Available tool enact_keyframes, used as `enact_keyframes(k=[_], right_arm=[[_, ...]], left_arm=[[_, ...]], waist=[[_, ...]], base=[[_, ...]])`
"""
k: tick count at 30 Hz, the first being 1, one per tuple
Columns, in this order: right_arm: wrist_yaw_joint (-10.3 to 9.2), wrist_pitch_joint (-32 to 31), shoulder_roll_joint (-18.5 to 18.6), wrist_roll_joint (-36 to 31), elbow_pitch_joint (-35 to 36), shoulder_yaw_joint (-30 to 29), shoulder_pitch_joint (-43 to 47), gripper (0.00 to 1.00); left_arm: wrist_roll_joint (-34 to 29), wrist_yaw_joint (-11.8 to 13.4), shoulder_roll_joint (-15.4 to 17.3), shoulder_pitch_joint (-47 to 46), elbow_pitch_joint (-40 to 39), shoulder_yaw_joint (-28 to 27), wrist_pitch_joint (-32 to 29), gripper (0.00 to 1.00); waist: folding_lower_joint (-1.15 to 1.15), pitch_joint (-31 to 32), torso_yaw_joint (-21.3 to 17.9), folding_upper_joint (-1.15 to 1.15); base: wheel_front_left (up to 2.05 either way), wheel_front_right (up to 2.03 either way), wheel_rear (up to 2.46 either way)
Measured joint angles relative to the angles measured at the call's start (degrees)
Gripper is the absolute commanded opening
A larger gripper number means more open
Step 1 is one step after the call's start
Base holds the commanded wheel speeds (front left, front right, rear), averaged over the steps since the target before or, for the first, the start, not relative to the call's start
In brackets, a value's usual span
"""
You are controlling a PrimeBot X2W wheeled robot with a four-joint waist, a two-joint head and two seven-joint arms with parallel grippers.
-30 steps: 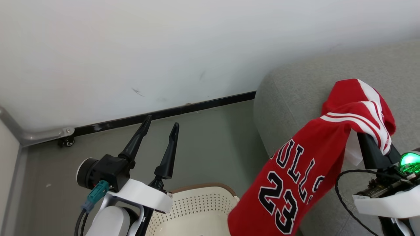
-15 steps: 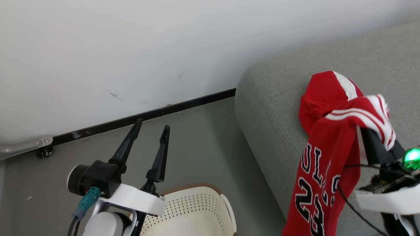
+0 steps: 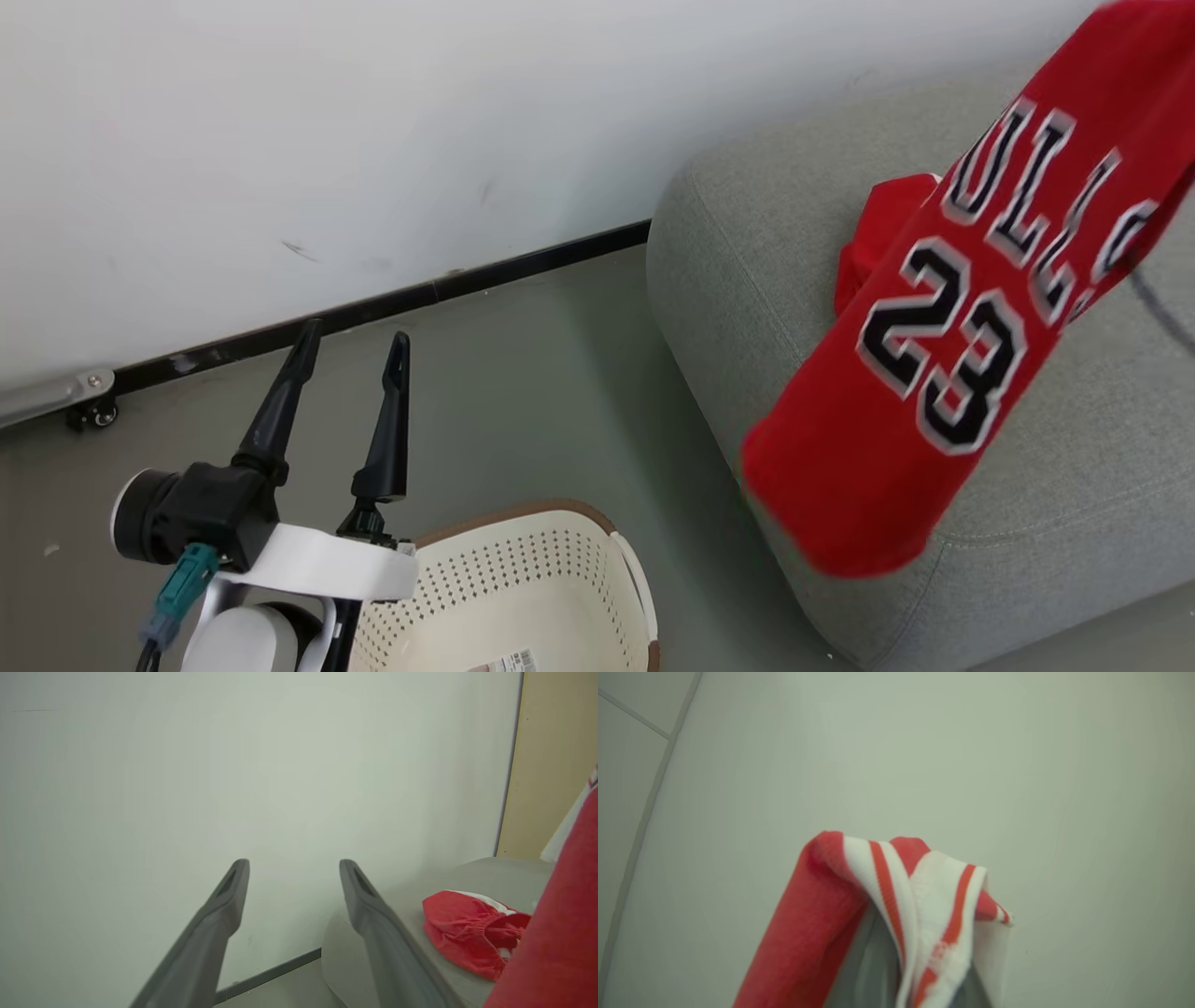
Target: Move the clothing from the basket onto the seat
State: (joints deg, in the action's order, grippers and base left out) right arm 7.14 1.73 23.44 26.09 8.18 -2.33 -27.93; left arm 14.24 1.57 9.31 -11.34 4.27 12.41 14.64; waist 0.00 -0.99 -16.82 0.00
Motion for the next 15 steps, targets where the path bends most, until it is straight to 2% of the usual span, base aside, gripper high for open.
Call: enact_keyframes(k=[4, 5, 10, 15], right_arm=[[0.0, -2.27, 1.21, 0.62, -3.42, -3.96, -8.18, 0.0], [0.0, -3.48, 2.74, 0.6, -5.49, -5.06, -11.38, 0.0], [0.0, -6.57, 7.31, -1.48, -10.12, -4.68, -17.08, 0.0], [0.0, -7.98, 9.27, -1.49, -13.04, -4.64, -22.14, 0.0]], left_arm=[[-0.57, 0.43, 0.73, 0.57, -1.56, -0.19, 0.0, 1.0], [-1.0, 0.69, 1.02, 0.58, -2.46, -0.26, 0.0, 1.0], [-1.48, 1.05, 1.23, 0.59, -4.28, -0.31, 0.0, 1.0], [-1.89, 1.32, 1.43, 0.59, -5.58, -0.38, 0.0, 1.0]], waist=[[0.0, -1.25, -0.12, 0.0], [0.0, -1.93, -0.09, 0.0], [0.0, -3.73, 0.2, 0.0], [0.0, -5.27, 0.57, 0.0]], base=[[0.0, 0.0, 0.0], [0.0, 0.0, 0.0], [0.0, 0.0, 0.0], [0.0, 0.0, 0.0]])
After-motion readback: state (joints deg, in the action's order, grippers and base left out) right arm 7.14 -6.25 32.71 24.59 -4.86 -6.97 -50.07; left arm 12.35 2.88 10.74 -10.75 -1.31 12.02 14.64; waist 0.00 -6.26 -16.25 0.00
